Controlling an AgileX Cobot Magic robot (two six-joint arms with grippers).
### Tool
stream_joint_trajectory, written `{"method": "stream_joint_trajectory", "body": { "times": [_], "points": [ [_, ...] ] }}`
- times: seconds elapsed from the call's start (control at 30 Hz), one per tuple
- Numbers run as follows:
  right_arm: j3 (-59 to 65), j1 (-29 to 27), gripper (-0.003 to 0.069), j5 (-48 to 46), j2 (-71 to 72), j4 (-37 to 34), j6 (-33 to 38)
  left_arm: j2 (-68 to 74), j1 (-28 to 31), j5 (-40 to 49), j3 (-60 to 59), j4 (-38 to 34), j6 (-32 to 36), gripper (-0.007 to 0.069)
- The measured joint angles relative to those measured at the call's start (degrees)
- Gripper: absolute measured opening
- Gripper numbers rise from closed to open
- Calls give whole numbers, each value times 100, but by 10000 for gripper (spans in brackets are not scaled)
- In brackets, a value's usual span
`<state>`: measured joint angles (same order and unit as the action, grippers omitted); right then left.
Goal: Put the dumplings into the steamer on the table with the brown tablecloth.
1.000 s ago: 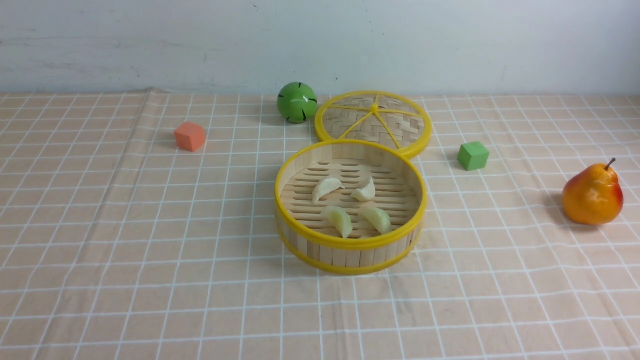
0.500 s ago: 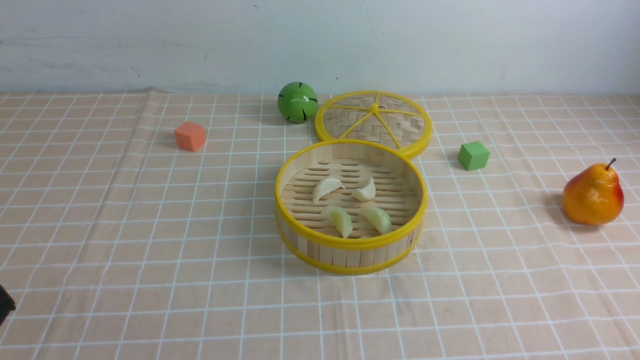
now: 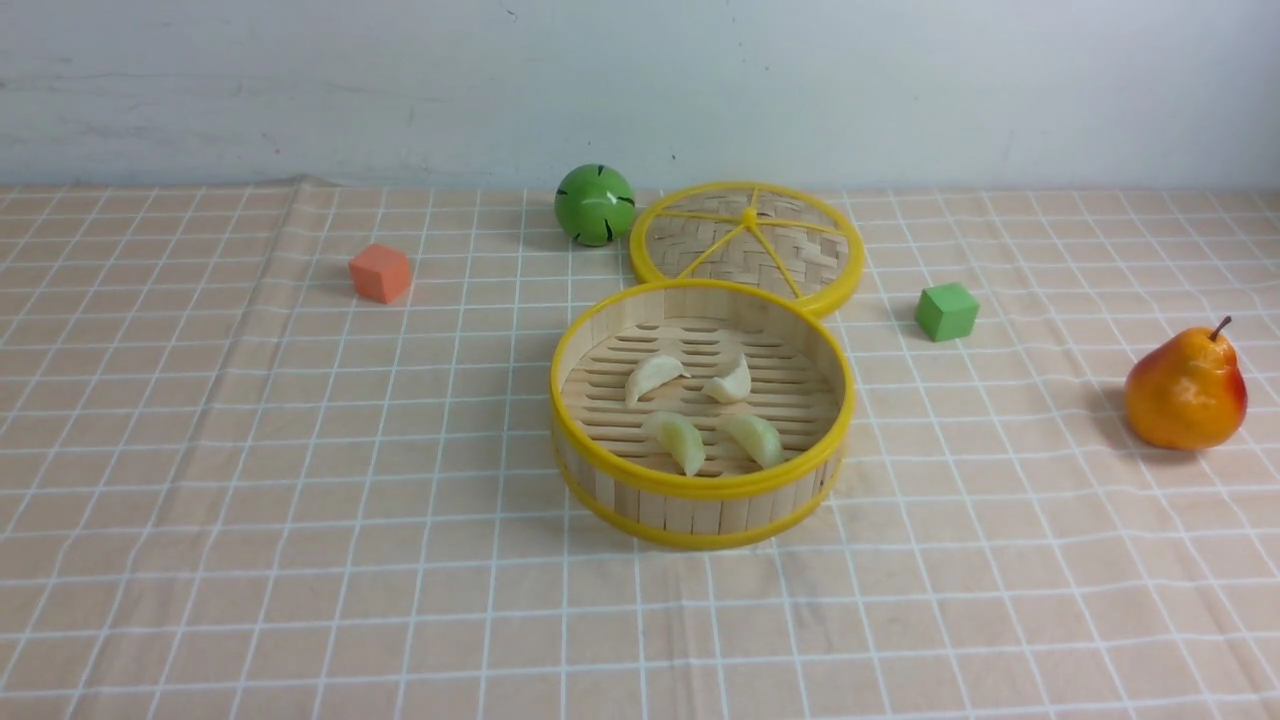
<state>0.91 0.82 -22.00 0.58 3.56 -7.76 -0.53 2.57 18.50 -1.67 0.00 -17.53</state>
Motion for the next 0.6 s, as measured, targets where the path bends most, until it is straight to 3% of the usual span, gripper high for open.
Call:
{"method": "stream_joint_trajectory", "body": {
  "times": [0.23,0.6],
  "points": [
    [0,0,10,0,0,0,0,0,0,292,0,0,929,-13],
    [-1,0,25,0,0,0,0,0,0,337,0,-62,1014,-13]
  ]
}}
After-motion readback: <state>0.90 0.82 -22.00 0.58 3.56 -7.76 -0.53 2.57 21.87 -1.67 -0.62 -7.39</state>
